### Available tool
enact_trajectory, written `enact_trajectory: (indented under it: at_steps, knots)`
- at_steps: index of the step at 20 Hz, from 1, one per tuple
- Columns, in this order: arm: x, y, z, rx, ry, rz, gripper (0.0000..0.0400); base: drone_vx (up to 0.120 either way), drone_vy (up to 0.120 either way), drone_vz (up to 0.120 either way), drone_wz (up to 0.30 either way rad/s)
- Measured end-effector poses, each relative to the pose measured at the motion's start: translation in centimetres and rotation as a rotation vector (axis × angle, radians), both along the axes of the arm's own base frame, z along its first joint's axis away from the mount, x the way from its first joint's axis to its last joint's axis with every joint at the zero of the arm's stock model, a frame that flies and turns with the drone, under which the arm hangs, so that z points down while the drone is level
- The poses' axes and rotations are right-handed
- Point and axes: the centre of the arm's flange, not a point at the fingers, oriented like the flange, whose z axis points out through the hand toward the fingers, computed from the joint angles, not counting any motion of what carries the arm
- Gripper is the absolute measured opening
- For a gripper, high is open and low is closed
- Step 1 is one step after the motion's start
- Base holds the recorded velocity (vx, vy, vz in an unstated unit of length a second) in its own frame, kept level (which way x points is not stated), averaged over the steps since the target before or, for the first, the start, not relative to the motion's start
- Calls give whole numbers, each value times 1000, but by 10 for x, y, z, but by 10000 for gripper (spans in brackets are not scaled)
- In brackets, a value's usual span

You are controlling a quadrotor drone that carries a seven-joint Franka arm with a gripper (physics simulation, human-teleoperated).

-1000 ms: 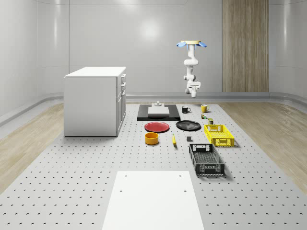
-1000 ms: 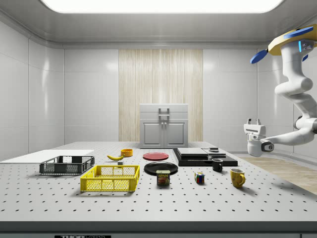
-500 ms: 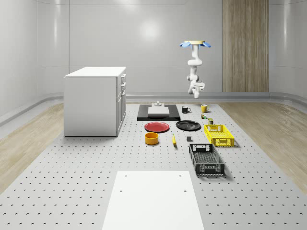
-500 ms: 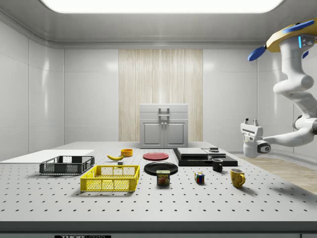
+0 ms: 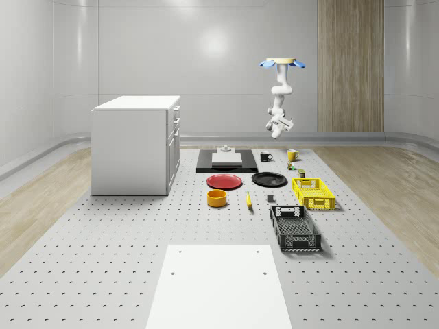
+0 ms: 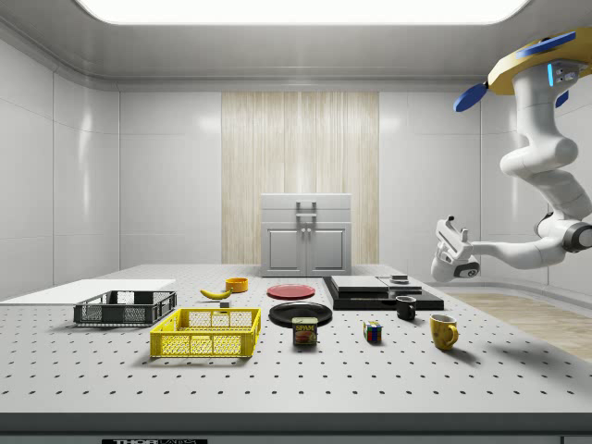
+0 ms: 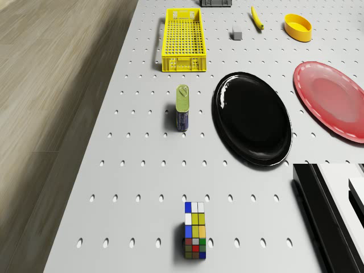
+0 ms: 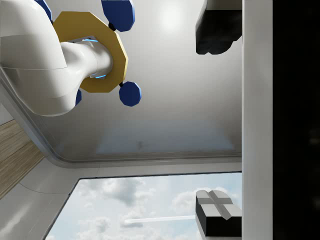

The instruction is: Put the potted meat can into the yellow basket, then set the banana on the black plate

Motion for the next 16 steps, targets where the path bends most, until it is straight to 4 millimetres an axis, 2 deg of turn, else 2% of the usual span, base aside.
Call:
enact_trajectory:
  at_steps: [2, 4, 7, 9, 11, 13, 16]
  knots:
    - [0, 17, -18, -244, 0, -8, 400, 120, 0, 0, 0]
    - [1, 31, -44, -544, -1, -18, 400, 120, 0, -120, 0]
    - [3, 35, -94, -1057, 0, -37, 400, 120, 0, -120, 0]
    - [4, 24, -125, -1388, 0, -49, 400, 120, 0, -120, 0]
    - [5, 7, -147, -1672, 1, -59, 400, 120, 0, -120, 0]
    - [5, -10, -161, -1894, 1, -67, 400, 120, 0, -120, 0]
    - [5, -31, -171, -2124, 3, -72, 400, 120, 0, -120, 0]
